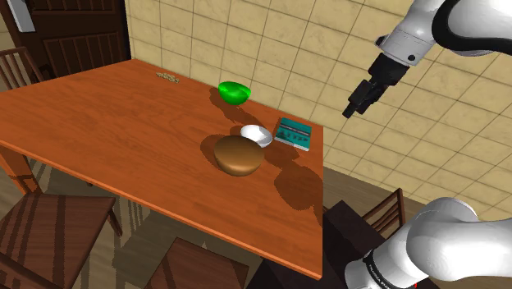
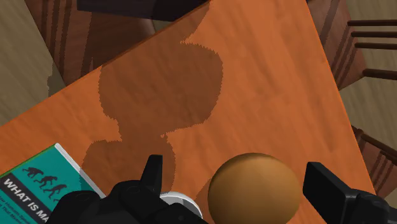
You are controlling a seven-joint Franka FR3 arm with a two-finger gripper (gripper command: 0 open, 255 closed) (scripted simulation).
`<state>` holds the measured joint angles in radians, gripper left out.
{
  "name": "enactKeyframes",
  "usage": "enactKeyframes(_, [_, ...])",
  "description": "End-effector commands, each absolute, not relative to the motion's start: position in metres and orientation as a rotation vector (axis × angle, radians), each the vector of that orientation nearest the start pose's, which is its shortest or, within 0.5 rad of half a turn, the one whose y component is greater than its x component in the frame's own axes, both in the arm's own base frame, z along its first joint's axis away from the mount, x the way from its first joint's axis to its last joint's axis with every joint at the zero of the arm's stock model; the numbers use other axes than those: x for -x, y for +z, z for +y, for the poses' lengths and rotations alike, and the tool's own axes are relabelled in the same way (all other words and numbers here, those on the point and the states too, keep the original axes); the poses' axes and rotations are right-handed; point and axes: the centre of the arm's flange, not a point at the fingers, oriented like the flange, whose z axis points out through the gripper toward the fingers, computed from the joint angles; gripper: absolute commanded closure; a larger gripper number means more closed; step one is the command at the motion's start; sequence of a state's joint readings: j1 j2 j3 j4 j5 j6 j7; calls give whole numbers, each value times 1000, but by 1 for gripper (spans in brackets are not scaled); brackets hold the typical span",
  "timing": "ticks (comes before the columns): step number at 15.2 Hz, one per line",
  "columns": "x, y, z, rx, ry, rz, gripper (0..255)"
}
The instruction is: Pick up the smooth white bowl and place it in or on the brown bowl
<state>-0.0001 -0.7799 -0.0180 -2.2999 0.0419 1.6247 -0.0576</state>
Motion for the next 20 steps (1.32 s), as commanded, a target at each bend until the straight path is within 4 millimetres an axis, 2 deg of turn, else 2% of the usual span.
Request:
enactKeyframes(1, [-314,620,-3,3086,-164,-68,0])
enactKeyframes(20, [-524,479,-75,3011,-52,8,0])
